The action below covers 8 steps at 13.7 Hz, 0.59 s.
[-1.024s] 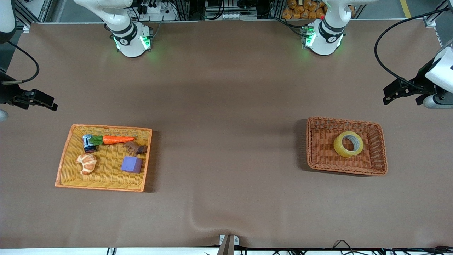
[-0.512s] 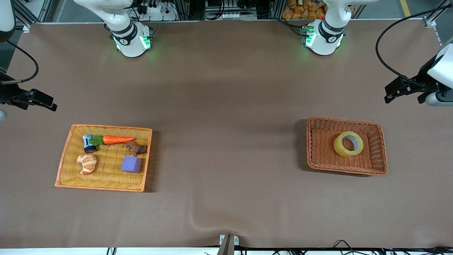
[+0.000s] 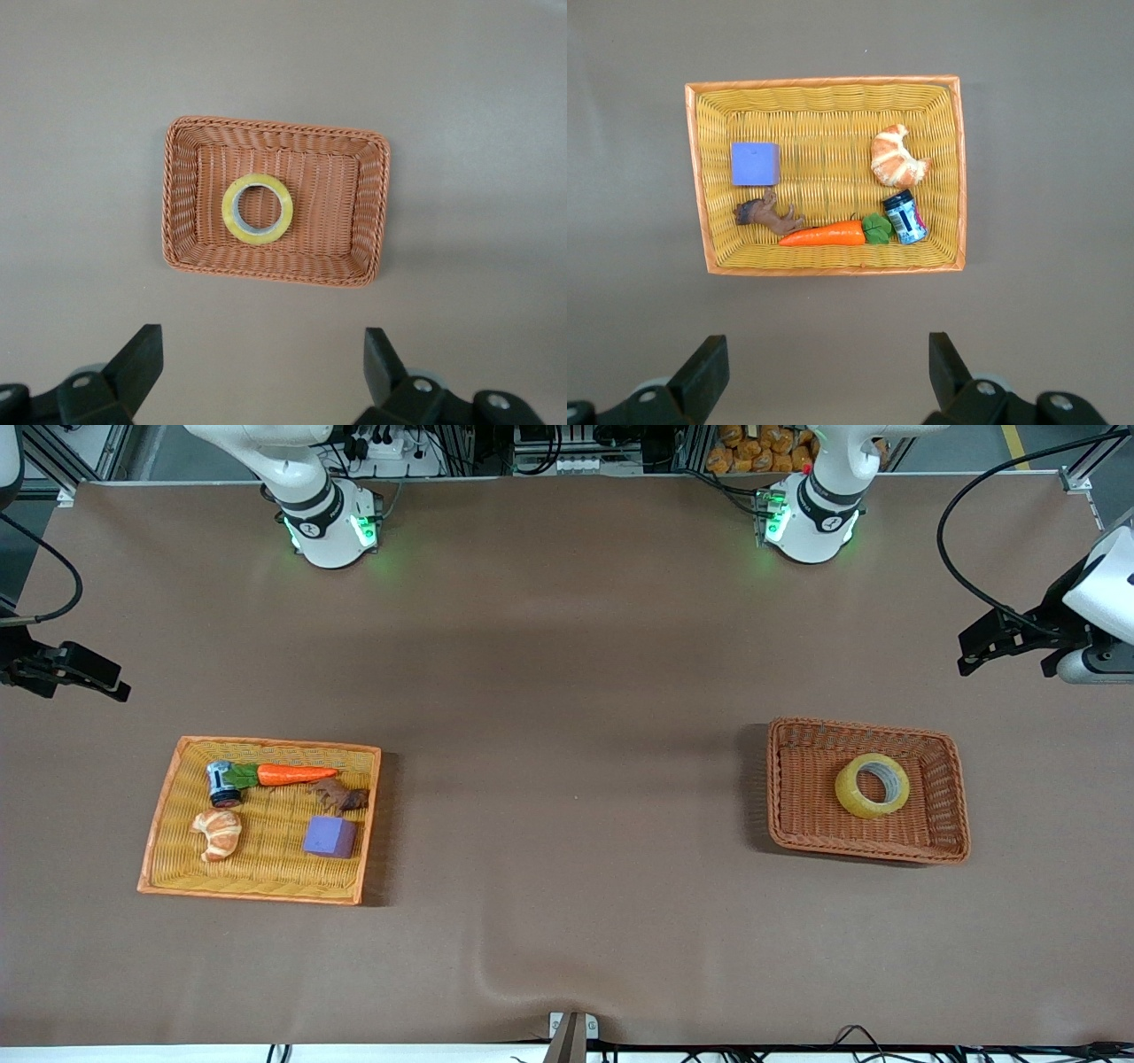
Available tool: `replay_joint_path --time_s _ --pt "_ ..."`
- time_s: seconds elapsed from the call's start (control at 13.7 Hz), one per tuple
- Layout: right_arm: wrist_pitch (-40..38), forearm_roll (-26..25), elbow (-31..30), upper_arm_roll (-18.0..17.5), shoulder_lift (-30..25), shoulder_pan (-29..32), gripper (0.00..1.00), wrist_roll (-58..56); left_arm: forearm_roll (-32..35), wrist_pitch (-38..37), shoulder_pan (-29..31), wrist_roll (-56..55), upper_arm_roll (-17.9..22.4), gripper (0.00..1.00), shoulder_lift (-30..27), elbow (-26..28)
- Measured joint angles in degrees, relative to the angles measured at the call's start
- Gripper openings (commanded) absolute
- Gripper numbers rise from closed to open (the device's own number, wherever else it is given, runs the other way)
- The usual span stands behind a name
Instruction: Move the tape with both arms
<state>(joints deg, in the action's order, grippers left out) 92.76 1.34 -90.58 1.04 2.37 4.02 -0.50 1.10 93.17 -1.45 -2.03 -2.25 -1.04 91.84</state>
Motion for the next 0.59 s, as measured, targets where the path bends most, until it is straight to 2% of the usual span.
replay_joint_path --time_s 0.59 --pt "-1.58 0.0 0.0 0.28 0.0 0.08 1.0 0.02 0.0 -1.0 0.02 0.0 0.57 1.0 0.0 -0.12"
